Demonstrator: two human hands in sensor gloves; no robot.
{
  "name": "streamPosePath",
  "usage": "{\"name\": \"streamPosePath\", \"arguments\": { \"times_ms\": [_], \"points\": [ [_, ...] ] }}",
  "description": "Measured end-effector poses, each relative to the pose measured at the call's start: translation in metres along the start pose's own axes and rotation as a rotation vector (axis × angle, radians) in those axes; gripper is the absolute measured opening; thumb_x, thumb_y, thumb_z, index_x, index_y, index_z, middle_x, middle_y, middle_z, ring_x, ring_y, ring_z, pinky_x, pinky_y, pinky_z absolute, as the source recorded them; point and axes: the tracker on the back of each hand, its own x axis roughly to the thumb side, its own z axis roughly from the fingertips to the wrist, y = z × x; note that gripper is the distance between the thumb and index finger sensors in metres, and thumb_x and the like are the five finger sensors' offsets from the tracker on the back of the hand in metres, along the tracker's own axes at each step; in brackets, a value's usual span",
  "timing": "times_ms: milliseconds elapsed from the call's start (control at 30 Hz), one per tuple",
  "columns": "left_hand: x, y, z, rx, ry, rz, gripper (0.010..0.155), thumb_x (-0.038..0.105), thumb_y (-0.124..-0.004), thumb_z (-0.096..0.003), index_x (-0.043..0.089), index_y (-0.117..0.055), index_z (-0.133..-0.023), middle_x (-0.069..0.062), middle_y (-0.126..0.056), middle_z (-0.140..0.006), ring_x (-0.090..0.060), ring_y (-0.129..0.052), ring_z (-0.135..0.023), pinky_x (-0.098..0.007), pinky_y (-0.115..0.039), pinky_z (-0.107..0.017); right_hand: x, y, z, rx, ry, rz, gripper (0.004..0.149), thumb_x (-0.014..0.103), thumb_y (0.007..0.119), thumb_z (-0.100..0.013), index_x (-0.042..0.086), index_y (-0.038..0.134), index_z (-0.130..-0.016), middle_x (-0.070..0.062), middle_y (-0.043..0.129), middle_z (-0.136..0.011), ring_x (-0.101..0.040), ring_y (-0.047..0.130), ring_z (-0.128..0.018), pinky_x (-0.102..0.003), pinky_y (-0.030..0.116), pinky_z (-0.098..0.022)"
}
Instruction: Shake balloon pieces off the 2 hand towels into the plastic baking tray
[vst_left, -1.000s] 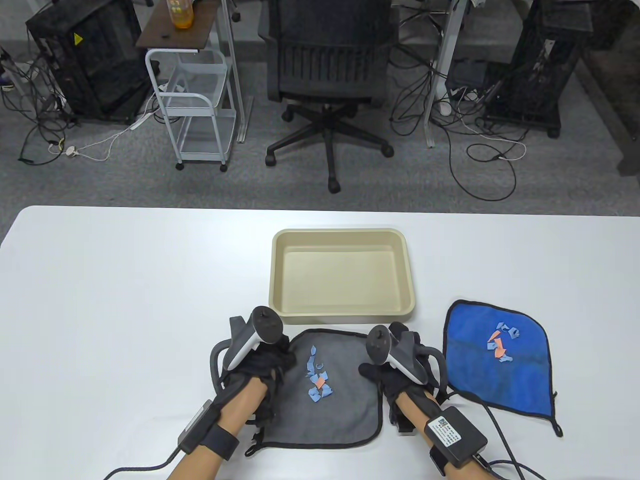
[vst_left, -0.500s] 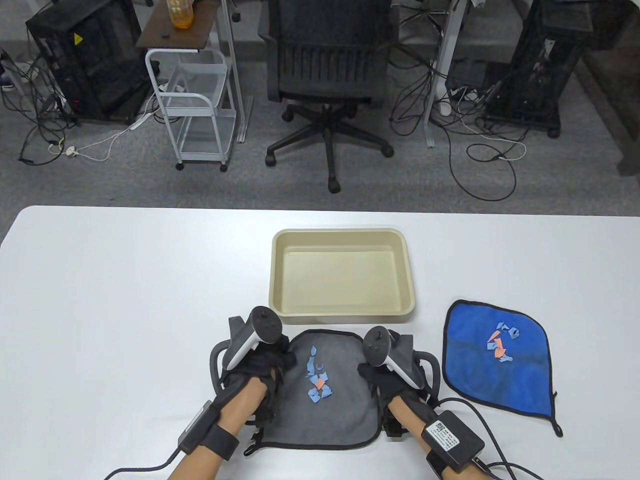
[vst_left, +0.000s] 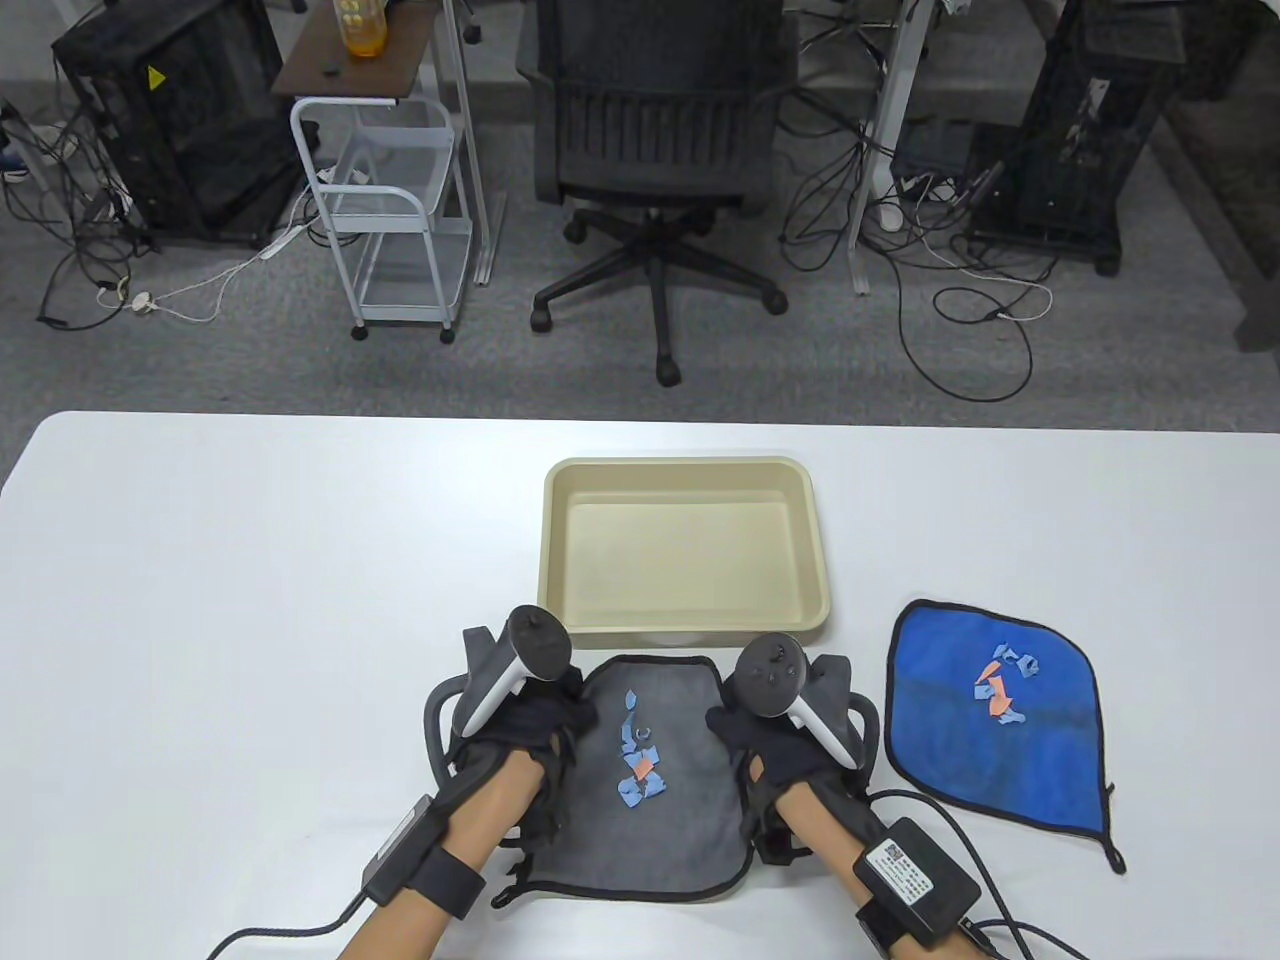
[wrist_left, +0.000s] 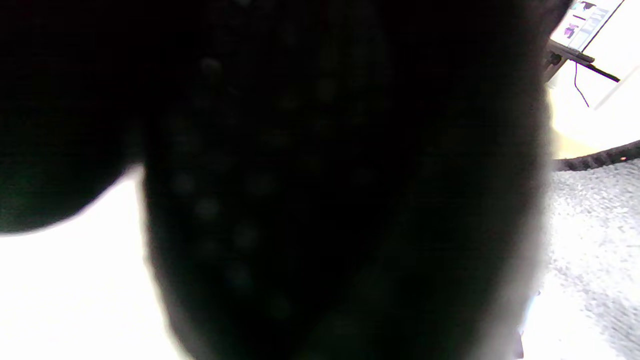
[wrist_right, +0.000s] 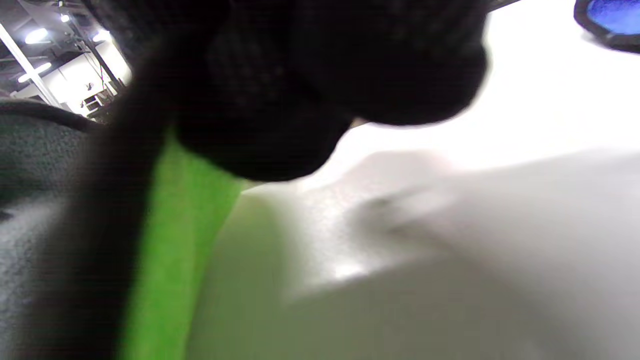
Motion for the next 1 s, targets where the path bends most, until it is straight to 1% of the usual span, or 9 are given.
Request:
{"name": "streamPosePath", "arguments": {
  "times_ms": [167, 233, 333, 433, 633, 767, 867, 1000],
  "points": [
    [0.008, 0.008, 0.006, -0.035, -0.008, 0.03, 0.033, 0.051, -0.078, -0.0376, 0.041, -0.076, -0.069, 0.014, -0.102, -0.028, -0.002, -0.118, 0.001, -0.027, -0.102, 0.002, 0.006, -0.011, -0.002, 0.026, -0.006, -0.062, 0.04, 0.041, 0.082, -0.04, 0.025, 0.074, -0.076, -0.006, 0.073, -0.098, 0.005, 0.104, -0.027, -0.011, 0.093, -0.012],
    [0.012, 0.012, 0.007, -0.043, -0.014, 0.038, 0.033, 0.051, -0.078, -0.0376, 0.041, -0.076, -0.069, 0.014, -0.102, -0.028, -0.002, -0.118, 0.001, -0.027, -0.102, 0.002, 0.01, -0.016, -0.003, 0.036, -0.01, -0.088, 0.04, 0.041, 0.082, -0.04, 0.024, 0.074, -0.076, -0.006, 0.073, -0.098, 0.005, 0.104, -0.026, -0.01, 0.091, -0.01],
    [0.019, 0.022, 0.01, -0.028, -0.02, 0.045, 0.033, 0.05, -0.079, -0.0372, 0.04, -0.077, -0.069, 0.013, -0.103, -0.028, -0.003, -0.118, 0.003, -0.027, -0.101, 0.004, 0.017, -0.024, -0.004, 0.045, -0.023, -0.108, 0.04, 0.04, 0.082, -0.04, 0.024, 0.074, -0.076, -0.005, 0.073, -0.097, 0.004, 0.103, -0.027, -0.008, 0.089, -0.007],
    [0.028, 0.032, 0.012, -0.029, -0.025, 0.049, 0.033, 0.049, -0.079, -0.0372, 0.04, -0.077, -0.069, 0.013, -0.103, -0.029, -0.004, -0.118, 0.002, -0.027, -0.101, 0.003, 0.024, -0.035, -0.006, 0.041, -0.029, -0.105, 0.04, 0.039, 0.082, -0.041, 0.023, 0.074, -0.076, -0.006, 0.074, -0.096, 0.004, 0.103, -0.027, -0.008, 0.089, -0.007],
    [0.043, 0.052, 0.005, -0.081, -0.033, 0.083, 0.033, 0.049, -0.078, -0.0379, 0.04, -0.077, -0.07, 0.013, -0.102, -0.03, -0.005, -0.118, 0.0, -0.028, -0.101, 0.001, 0.035, -0.058, -0.015, 0.074, -0.027, -0.146, 0.04, 0.038, 0.082, -0.041, 0.022, 0.074, -0.076, -0.007, 0.074, -0.096, 0.003, 0.103, -0.028, -0.009, 0.089, -0.008],
    [0.056, 0.07, -0.004, -0.088, -0.025, 0.092, 0.033, 0.049, -0.078, -0.0379, 0.04, -0.076, -0.07, 0.013, -0.102, -0.031, -0.006, -0.118, -0.002, -0.029, -0.101, 0.0, 0.039, -0.075, -0.03, 0.103, -0.02, -0.201, 0.04, 0.037, 0.082, -0.041, 0.021, 0.074, -0.076, -0.007, 0.074, -0.096, 0.002, 0.103, -0.028, -0.01, 0.089, -0.008],
    [0.065, 0.087, -0.014, -0.093, -0.012, 0.105, 0.034, 0.049, -0.078, -0.0379, 0.04, -0.076, -0.07, 0.013, -0.102, -0.031, -0.006, -0.118, -0.002, -0.029, -0.1, 0.0, 0.039, -0.088, -0.045, 0.128, 0.004, -0.249, 0.04, 0.037, 0.082, -0.041, 0.021, 0.074, -0.076, -0.007, 0.074, -0.096, 0.001, 0.102, -0.029, -0.011, 0.089, -0.008],
    [0.075, 0.11, -0.032, -0.082, 0.032, 0.128, 0.034, 0.049, -0.078, -0.0378, 0.04, -0.075, -0.071, 0.012, -0.102, -0.032, -0.007, -0.118, -0.003, -0.029, -0.1, -0.001, 0.036, -0.105, -0.071, 0.123, 0.045, -0.294, 0.04, 0.037, 0.083, -0.041, 0.021, 0.074, -0.076, -0.007, 0.074, -0.096, 0.002, 0.103, -0.029, -0.01, 0.089, -0.008]
  ]
}}
